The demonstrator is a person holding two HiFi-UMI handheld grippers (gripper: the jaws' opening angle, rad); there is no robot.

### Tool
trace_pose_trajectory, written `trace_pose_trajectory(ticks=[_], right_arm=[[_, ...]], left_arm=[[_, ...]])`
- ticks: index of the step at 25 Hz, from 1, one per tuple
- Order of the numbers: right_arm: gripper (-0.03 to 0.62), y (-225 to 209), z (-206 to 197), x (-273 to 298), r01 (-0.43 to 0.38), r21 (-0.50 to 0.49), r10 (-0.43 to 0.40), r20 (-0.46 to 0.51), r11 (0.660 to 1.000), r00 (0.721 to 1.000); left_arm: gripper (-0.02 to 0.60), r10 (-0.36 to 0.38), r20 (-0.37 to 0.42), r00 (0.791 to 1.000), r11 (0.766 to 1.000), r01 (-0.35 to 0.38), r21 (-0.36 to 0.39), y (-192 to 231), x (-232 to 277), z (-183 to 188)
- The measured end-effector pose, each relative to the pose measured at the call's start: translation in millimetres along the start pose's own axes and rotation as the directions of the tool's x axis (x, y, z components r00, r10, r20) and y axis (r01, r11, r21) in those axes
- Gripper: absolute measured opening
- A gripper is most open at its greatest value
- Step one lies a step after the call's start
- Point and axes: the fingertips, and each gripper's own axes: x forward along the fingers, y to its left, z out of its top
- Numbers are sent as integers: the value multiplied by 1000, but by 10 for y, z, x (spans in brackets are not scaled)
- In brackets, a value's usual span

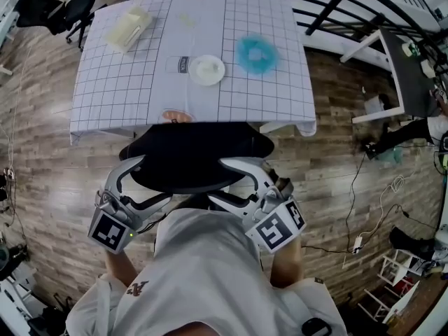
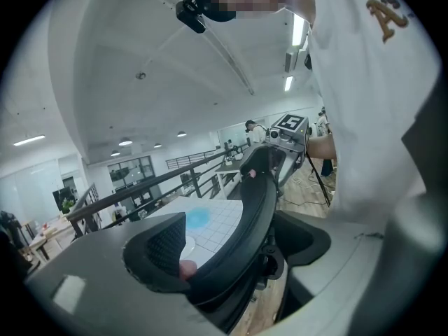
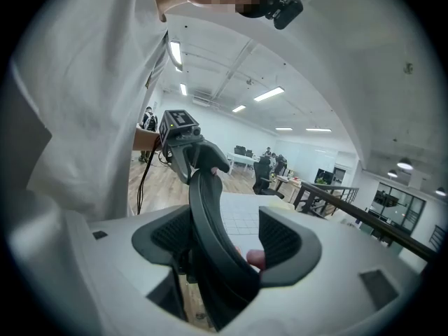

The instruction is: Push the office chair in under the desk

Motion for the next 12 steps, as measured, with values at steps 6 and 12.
trace_pose_trajectory(ticks=[6,12], right_arm=[[311,-61,-21,81,6,1,-6,-4,1000,1000],[311,-100,0,146,6,6,-6,-4,1000,1000]], left_arm=[[396,2,5,1000,1000,-2,16,89,16,-29],[397,0,11,1000,1000,0,15,168,3,-43]])
